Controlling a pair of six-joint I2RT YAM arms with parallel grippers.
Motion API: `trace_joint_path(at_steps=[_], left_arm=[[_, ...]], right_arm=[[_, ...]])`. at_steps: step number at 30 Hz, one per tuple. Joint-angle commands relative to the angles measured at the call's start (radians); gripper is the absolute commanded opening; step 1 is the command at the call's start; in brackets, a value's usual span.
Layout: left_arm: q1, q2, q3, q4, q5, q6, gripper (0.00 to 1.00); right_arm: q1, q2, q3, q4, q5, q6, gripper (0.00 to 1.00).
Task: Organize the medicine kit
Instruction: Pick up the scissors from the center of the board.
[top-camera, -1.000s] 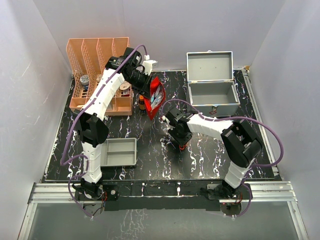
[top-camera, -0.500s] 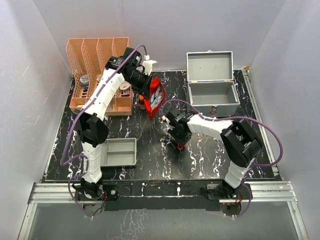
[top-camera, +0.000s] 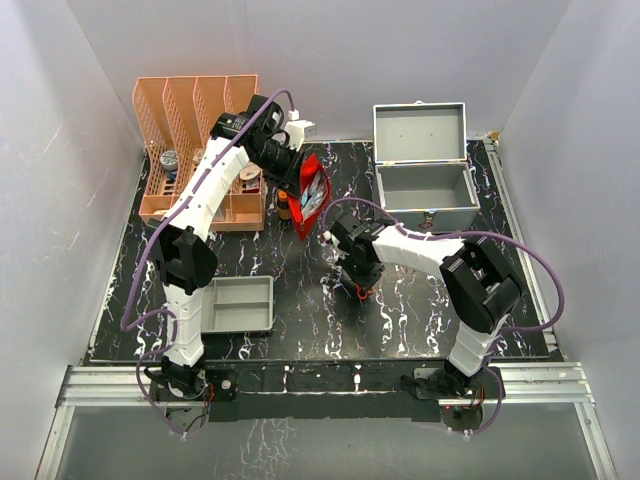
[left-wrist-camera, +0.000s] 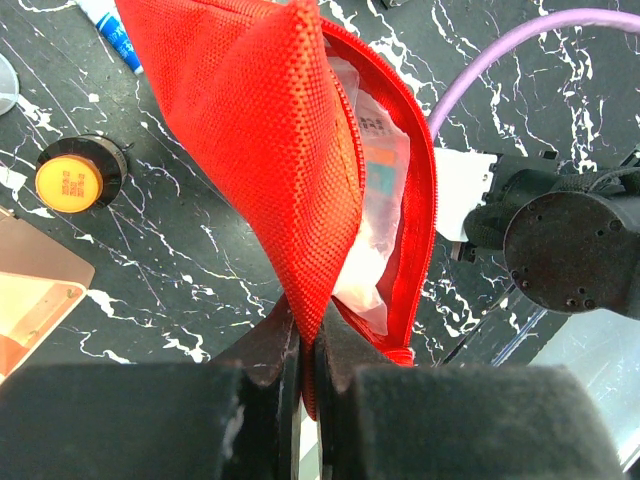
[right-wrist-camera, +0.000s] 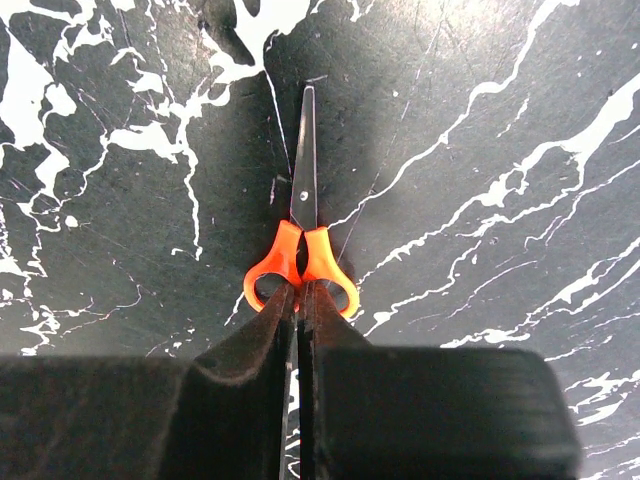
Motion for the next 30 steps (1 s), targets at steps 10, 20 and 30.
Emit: trace_joint_path(at_steps=[10, 20, 30], left_arm=[[0.005, -0.037, 0.037, -0.014, 0.021, -0.002, 0.0], [0.004, -0.045, 0.035, -0.005, 0.016, -0.008, 0.0], [0.005, -0.06, 0.019, 0.018, -0.035, -0.019, 0.0]], right_arm=[[-0.034, -0.073, 0.223, -0.187, 0.077, 0.056, 0.0], [-0.124, -0.154, 0.371, -0.285, 0.069, 0.119, 0.0], [-0.149, -0.061, 0.71, -0.321, -0.138, 0.269, 0.0]])
